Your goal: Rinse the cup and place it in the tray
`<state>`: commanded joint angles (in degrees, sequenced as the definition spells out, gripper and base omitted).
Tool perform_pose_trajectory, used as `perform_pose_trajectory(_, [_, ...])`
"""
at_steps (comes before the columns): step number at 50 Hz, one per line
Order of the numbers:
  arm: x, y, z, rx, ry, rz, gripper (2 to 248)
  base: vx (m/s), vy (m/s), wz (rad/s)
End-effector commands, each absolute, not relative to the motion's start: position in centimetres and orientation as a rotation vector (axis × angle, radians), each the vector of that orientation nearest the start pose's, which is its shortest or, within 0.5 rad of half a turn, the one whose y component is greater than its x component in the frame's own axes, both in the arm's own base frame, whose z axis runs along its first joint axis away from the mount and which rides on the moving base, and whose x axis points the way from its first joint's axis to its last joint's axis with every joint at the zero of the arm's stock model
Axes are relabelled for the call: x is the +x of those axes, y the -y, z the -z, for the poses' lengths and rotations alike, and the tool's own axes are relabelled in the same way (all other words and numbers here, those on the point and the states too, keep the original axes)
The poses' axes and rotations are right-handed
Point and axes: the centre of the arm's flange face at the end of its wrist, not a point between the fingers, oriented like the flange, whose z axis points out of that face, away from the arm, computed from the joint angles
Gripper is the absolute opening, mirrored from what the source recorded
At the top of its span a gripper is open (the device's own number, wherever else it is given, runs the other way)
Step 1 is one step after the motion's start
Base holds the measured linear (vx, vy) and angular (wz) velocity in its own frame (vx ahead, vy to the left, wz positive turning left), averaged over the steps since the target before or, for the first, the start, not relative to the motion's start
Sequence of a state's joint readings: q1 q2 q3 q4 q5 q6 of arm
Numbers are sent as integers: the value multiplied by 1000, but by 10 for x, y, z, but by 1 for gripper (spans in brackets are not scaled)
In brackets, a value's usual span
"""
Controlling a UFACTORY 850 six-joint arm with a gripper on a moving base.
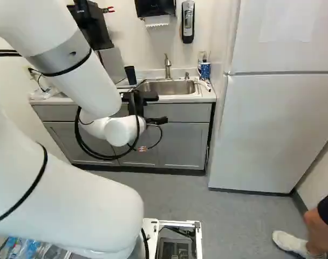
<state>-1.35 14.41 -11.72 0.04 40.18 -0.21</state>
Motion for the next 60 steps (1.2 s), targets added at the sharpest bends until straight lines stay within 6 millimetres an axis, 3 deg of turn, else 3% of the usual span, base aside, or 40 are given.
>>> perform_pose_trajectory(30, [278, 1, -370, -2576, -6, 1804, 247, 0, 0, 0])
perform_pose_trajectory(60, [270, 0, -366, -2558, 0, 1824, 247, 0, 0, 0])
